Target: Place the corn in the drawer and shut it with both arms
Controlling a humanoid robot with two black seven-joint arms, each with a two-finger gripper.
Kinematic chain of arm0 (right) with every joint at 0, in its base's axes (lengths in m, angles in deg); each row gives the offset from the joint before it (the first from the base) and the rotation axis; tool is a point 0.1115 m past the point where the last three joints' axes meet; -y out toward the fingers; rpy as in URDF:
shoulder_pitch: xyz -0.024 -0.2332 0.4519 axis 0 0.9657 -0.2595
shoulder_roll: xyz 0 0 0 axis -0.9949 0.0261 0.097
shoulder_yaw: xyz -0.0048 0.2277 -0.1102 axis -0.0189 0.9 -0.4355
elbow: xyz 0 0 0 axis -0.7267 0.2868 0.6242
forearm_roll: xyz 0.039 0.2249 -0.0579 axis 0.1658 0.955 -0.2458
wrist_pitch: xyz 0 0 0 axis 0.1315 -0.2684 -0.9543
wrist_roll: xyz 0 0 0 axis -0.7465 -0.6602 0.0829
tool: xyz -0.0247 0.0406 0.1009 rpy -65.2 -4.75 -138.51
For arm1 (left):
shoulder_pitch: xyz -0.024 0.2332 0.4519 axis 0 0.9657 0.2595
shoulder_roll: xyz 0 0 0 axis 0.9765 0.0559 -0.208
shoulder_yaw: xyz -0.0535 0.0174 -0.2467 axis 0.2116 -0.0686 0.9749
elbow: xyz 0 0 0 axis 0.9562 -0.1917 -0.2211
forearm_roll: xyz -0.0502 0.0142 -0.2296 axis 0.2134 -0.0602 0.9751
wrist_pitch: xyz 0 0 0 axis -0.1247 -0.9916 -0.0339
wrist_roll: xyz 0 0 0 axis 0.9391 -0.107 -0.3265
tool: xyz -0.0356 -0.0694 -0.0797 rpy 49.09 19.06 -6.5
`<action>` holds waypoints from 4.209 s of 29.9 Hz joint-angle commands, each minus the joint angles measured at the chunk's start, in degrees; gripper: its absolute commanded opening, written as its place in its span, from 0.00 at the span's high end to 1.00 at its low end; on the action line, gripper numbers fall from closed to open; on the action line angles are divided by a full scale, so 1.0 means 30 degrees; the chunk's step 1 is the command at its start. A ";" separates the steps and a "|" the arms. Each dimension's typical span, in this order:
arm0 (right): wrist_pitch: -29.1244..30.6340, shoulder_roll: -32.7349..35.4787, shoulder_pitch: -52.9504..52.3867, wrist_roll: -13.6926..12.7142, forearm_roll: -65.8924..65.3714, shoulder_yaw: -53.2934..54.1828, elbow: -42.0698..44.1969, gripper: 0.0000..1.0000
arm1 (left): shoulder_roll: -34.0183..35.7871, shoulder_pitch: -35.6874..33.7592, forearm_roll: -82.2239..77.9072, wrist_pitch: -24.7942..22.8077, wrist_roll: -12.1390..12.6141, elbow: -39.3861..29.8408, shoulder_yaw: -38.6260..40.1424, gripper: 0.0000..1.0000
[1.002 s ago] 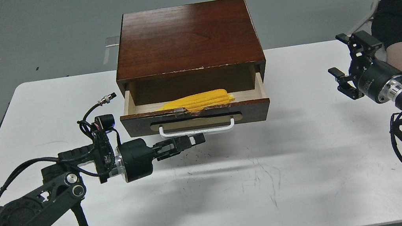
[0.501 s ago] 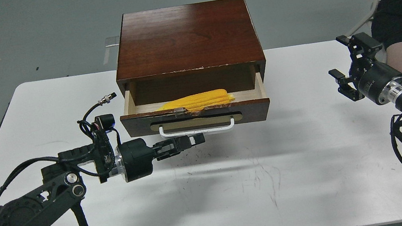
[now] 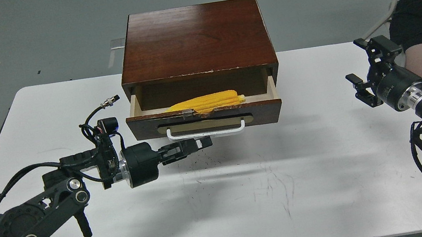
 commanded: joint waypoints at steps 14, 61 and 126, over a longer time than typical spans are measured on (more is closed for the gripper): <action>-0.0028 0.0000 0.0196 -0.0003 0.0000 0.0000 0.0000 0.01 | -0.0064 -0.0268 0.0029 0.0654 -0.0024 0.0531 0.0012 1.00; -0.0058 0.0000 0.0753 -0.0003 0.0000 0.0059 -0.0030 0.01 | -0.0151 -0.0707 0.0058 0.2089 -0.0024 0.2055 0.0041 1.00; -0.0262 -0.0380 0.1192 -0.0003 0.0059 0.1142 0.0029 0.01 | 0.4888 0.1401 1.4498 0.1797 -0.1535 -0.0260 0.2179 0.01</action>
